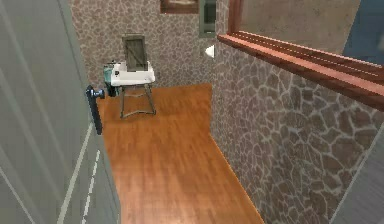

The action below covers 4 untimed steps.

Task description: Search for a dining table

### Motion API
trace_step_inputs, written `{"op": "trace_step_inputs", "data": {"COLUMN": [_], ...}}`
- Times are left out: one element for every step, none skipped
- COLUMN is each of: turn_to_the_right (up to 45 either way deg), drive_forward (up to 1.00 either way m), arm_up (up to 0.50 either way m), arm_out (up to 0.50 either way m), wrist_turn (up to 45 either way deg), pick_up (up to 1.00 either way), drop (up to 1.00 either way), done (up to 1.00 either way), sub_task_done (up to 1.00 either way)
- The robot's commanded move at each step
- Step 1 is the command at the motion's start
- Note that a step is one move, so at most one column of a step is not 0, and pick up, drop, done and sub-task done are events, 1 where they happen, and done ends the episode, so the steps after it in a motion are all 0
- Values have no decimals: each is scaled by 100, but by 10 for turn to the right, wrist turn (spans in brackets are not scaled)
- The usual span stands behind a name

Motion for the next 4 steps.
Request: {"op": "trace_step_inputs", "data": {"turn_to_the_right": [-30, 0, -30, 450], "drive_forward": [0, 100, 0, 0], "arm_up": [0, 0, 0, 0], "arm_out": [0, 0, 0, 0], "wrist_turn": [0, 0, 0, 0], "pick_up": [0, 0, 0, 0], "drop": [0, 0, 0, 0], "done": [0, 0, 0, 0], "sub_task_done": [0, 0, 0, 0]}}
